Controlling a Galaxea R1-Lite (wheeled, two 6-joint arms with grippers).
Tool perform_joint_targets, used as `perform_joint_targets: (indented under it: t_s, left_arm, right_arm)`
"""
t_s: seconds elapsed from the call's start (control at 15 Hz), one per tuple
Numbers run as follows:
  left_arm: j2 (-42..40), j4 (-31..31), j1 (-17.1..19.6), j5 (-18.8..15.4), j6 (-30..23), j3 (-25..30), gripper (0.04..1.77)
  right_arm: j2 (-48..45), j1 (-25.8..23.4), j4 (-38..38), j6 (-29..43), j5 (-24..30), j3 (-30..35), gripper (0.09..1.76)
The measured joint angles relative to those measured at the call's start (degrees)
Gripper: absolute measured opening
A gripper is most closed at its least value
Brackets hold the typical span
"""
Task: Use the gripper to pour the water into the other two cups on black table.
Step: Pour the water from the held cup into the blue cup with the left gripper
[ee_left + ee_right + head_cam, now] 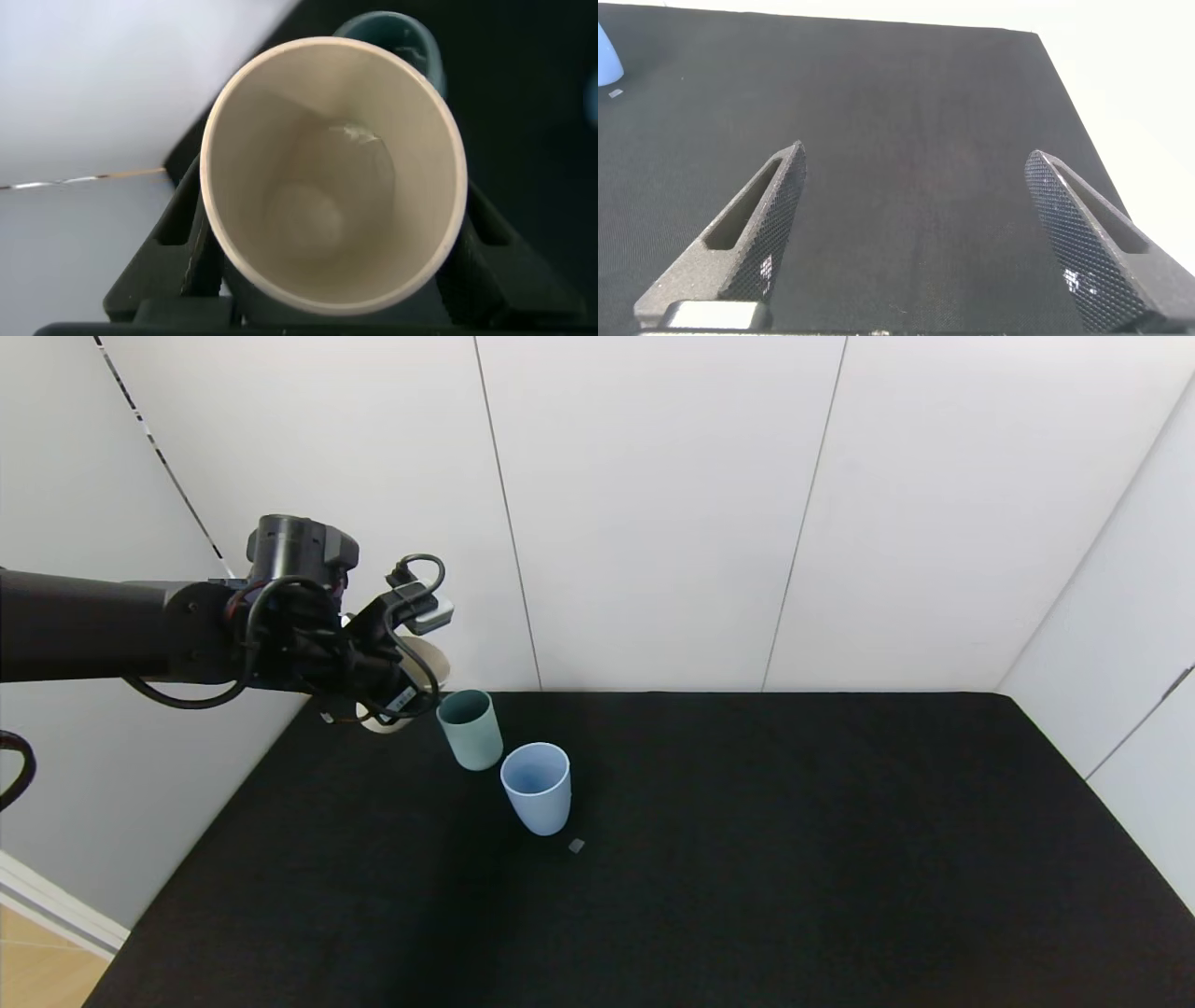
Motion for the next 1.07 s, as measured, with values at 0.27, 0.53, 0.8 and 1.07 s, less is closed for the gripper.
perform_joint_targets:
  t_s: [0.27, 0.53, 0.8, 1.07]
  left_arm:
    - [-5.5, 0.9, -1.0, -3.0, -0.8, 6.3, 1.24]
    - [-9.2, 0.5, -4.4, -2.9, -0.6, 11.9, 1.24]
    - [-10.1, 0.4, -8.0, -1.6, 0.0, 14.2, 1.24]
    - [-9.5, 0.4, -10.0, 1.7, 2.8, 14.6, 1.24]
  right_arm:
    - [0.0, 0.0, 0.0, 0.0, 0.0, 0.0, 1.71]
    - [0.0, 0.0, 0.0, 0.0, 0.0, 0.0, 1.71]
    - [0.0, 0.0, 0.0, 0.0, 0.0, 0.0, 1.71]
    - [0.0, 0.0, 0.0, 0.0, 0.0, 0.0, 1.71]
